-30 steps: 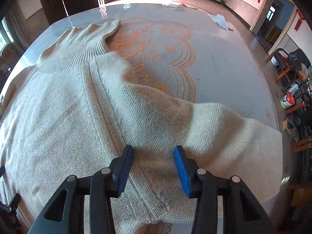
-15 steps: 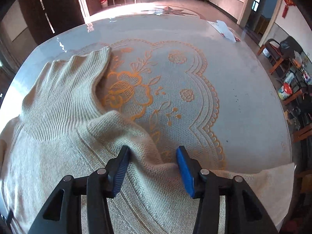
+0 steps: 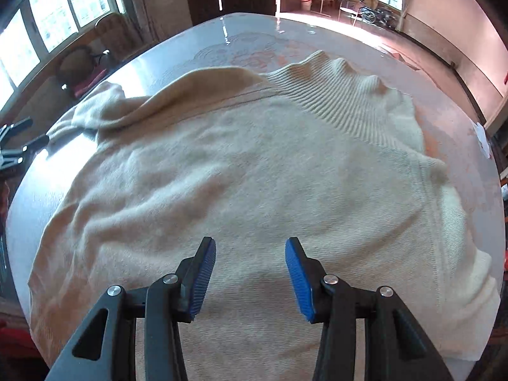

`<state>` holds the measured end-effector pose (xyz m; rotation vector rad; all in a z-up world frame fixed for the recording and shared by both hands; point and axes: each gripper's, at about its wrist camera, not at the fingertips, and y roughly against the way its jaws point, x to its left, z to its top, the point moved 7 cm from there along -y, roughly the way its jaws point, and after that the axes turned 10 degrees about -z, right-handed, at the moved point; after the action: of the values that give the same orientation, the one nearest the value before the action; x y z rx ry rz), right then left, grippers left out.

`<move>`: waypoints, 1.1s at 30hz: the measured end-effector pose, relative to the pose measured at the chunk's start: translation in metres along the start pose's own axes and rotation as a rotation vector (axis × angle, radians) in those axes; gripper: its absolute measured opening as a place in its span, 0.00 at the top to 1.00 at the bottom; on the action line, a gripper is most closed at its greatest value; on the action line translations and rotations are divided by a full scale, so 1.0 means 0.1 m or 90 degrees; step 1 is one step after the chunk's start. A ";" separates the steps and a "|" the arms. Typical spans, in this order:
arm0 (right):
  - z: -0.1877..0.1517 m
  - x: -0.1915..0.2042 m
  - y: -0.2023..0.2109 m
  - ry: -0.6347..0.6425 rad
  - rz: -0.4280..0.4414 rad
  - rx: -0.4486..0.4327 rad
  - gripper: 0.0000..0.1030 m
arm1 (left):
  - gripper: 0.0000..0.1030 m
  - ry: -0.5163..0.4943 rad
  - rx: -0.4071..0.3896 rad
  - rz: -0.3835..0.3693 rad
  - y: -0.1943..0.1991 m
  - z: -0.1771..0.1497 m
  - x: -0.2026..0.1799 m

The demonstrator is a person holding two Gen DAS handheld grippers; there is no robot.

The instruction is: Fold clothes

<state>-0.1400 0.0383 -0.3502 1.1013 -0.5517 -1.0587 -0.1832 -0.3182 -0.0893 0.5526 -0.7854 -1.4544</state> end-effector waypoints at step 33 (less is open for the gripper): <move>0.31 0.29 -2.24 -0.056 -0.045 0.014 0.47 | 0.84 0.095 -0.102 -0.085 0.03 0.92 1.64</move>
<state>-0.2442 -0.0171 -0.5457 1.1041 -0.5996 -1.1688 -0.2592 -0.4691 -0.0061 0.5921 -0.5181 -1.5630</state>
